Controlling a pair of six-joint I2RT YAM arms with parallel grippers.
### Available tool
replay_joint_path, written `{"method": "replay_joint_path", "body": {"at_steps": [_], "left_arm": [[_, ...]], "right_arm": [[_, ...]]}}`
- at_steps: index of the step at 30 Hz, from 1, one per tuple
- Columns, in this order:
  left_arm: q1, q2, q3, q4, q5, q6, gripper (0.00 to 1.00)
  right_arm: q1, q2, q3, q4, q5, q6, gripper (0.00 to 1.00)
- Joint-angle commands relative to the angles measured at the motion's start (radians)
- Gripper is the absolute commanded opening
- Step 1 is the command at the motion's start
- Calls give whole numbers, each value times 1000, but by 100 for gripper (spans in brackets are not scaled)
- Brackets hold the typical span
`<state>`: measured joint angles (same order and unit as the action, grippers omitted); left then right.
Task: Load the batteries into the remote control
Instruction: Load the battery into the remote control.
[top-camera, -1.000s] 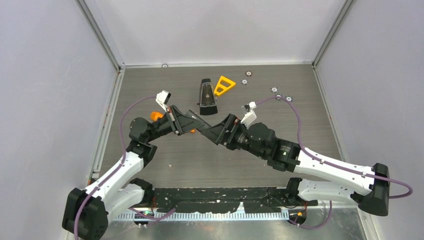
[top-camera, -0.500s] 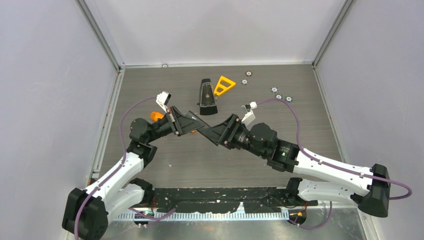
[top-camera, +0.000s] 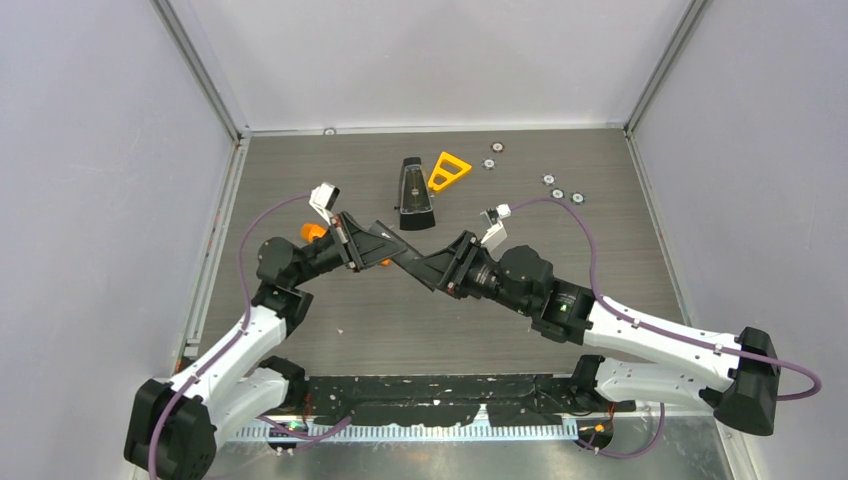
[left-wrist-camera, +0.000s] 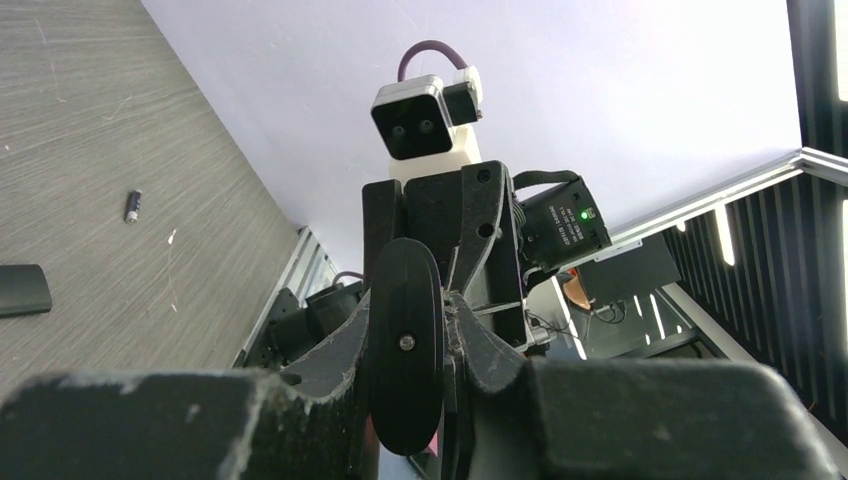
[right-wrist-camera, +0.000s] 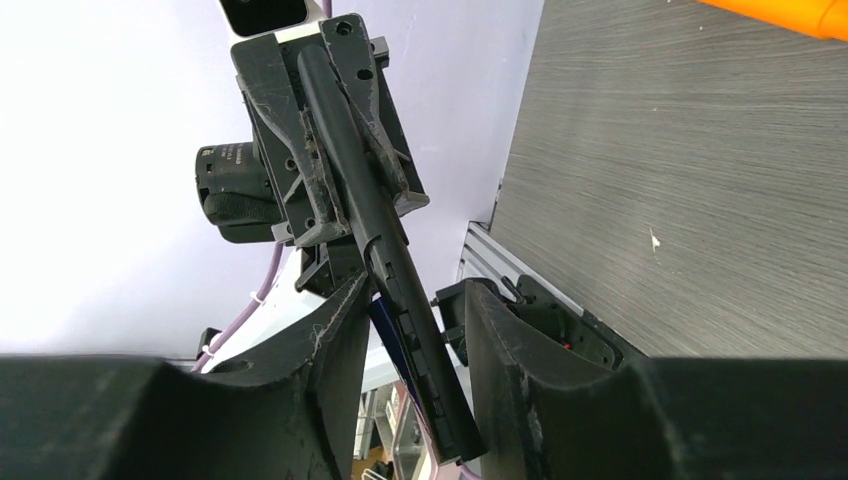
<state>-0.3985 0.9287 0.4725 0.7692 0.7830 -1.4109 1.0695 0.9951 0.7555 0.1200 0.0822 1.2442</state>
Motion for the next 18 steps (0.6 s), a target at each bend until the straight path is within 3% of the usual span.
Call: {"method": "replay_joint_path", "body": {"at_steps": [1, 18], "left_arm": [[-2, -29, 3, 58, -22, -21, 0], [-2, -81, -49, 55, -141, -234, 0]], "right_arm": [[-1, -2, -14, 87, -19, 21, 35], [-8, -3, -43, 165, -35, 32, 18]]}}
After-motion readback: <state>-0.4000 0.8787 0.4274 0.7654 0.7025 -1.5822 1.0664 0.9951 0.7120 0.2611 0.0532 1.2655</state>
